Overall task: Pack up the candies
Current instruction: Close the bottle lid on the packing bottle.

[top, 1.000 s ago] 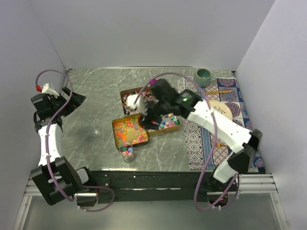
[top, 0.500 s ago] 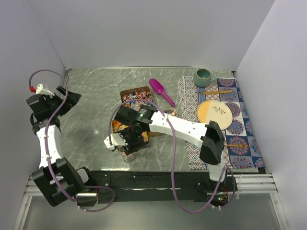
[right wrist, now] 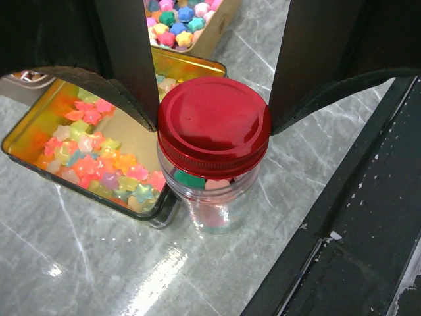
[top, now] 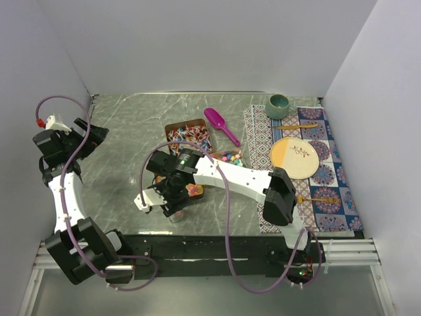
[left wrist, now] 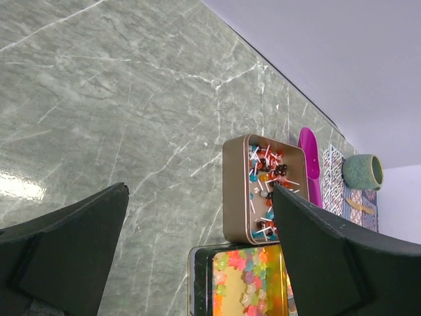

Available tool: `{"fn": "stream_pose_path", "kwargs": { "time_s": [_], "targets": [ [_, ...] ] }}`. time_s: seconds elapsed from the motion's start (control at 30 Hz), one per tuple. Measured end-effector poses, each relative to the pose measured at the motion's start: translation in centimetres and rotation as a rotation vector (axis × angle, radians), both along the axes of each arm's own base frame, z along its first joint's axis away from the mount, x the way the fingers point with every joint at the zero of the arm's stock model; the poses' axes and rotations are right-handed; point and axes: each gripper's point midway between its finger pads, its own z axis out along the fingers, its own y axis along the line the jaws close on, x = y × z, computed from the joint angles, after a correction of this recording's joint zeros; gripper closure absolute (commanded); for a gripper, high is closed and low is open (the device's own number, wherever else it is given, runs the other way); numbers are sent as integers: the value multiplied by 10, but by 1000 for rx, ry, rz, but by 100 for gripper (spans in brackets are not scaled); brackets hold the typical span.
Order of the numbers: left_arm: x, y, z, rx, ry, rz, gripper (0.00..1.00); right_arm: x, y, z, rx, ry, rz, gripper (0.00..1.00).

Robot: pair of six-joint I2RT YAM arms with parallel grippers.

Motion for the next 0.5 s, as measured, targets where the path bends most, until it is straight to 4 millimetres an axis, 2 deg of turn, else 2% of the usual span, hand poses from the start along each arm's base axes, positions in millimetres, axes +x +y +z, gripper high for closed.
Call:
{"fn": "stream_pose_path", "kwargs": {
  "time_s": [0.5],
  "targets": [
    [-4, -4, 5, 3, -17, -8, 3, -1, 2, -2, -16, -9, 10, 35]
  ]
}}
